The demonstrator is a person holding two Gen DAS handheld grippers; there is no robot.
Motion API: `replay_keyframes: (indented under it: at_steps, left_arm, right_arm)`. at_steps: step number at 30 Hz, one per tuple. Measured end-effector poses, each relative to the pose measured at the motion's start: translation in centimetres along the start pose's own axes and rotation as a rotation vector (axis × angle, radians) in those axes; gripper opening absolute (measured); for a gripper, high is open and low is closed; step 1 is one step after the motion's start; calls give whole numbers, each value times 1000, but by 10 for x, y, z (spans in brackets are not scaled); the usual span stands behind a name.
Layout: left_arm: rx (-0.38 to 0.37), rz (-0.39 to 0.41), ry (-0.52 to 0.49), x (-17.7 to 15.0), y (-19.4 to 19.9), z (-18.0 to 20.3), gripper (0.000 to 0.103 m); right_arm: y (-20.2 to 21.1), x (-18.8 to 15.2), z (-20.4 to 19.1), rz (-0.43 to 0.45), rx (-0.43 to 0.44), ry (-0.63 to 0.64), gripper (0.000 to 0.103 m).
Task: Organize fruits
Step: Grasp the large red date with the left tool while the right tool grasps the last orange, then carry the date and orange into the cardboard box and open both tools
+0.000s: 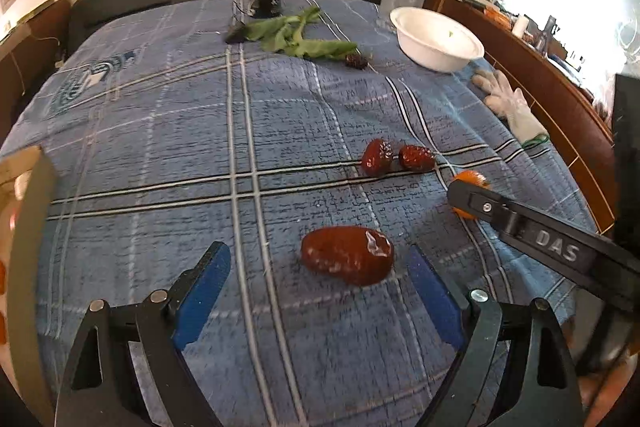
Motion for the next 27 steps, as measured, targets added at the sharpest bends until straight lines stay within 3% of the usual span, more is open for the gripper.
replay_keyframes:
  at_steps: [2,3,4,12,27]
  left_arm:
    - [-9,7,-18,-2,-3,2,71]
    - [-10,13,-33,-3,-1,3,52]
    - [-30,14,-46,-3,-1,5,48]
    - [-113,53,24,-7,4,-2,48]
    - [-111,58,-9,-7,4,4,48]
  right_arm:
    - [1,-1,0,2,-10,9,39]
    - [0,-1,-1,2,-14,12,39]
    - [-1,0,-2,3,-17,15,39]
    - [-3,-1,-4,9,-18,7,39]
    - [-2,-4,-9,33,-42,34,38]
Point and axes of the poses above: each gripper's, at about its wrist camera, not at the fingertips, and y roughly against the way its jaws point, z to its right, x to its top, the point moved 6 cm from there along -y, roughly the way its jaws point, and after that the axes turned 9 degrees about -y, right-handed, at the moved point
